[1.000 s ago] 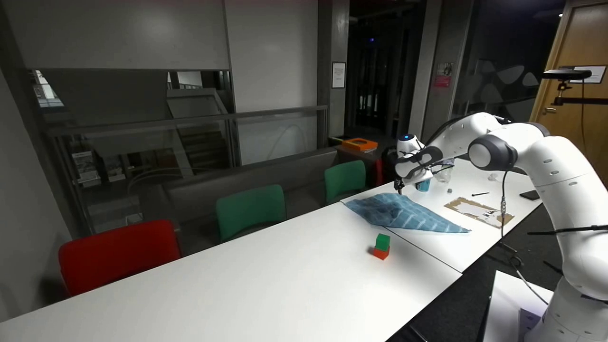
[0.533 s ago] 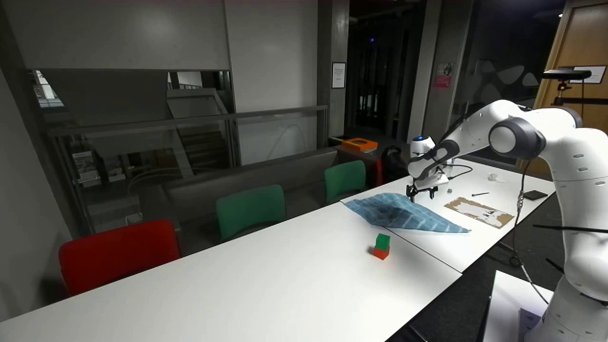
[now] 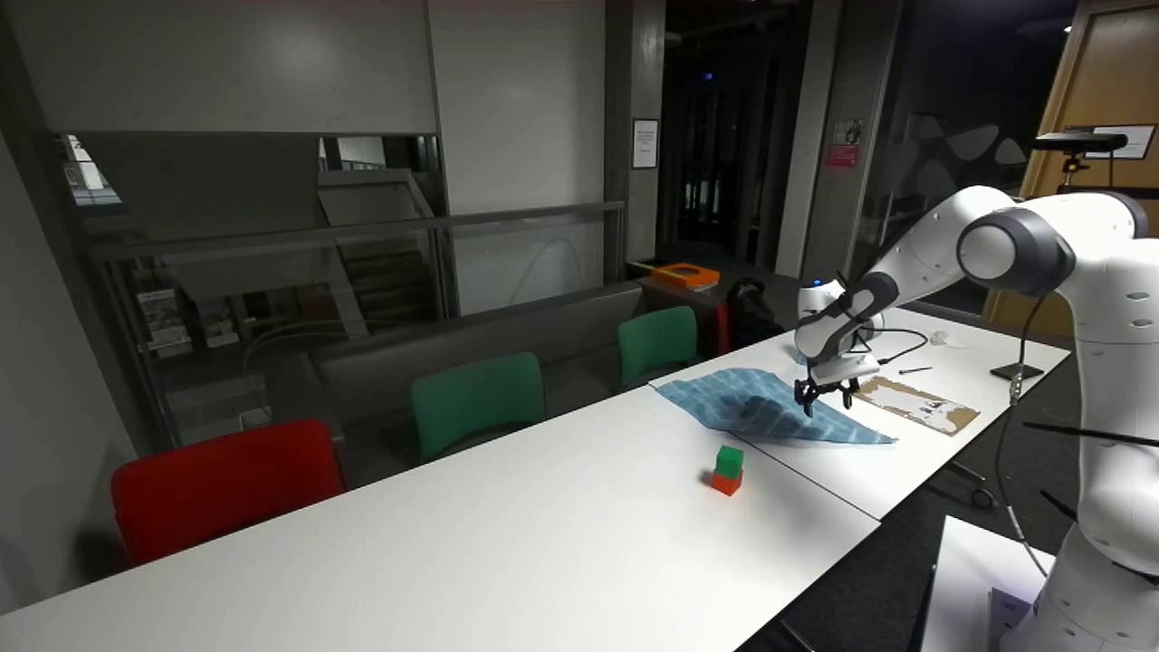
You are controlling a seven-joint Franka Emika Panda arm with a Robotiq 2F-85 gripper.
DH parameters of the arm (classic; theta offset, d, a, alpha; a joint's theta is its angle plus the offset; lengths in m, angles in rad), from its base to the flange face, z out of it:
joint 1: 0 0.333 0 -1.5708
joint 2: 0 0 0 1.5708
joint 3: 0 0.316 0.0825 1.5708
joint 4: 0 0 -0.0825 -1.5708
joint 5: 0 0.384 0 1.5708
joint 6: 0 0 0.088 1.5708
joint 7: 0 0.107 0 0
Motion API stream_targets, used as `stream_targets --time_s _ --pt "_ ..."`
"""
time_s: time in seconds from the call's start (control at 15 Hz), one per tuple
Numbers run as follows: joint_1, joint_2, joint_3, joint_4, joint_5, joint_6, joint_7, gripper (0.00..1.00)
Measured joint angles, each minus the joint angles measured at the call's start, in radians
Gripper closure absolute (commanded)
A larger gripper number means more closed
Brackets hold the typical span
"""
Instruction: Fold the blue towel around the yellow block
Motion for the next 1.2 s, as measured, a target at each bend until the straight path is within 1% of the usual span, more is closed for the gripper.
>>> stream_targets --time_s 0.2,0.87,1.07,1.2 --pt "0.015 0.01 0.0 -0.001 -0.005 -0.013 0.0 0.0" --pt "0.011 0.012 -0.003 -0.001 -0.005 -0.013 -0.008 0.0" --pt "0.003 0.022 -0.03 0.003 -0.005 -0.012 -0.027 0.0" --pt "-0.015 0.027 -0.048 0.009 -0.004 -0.011 -0.049 0.0"
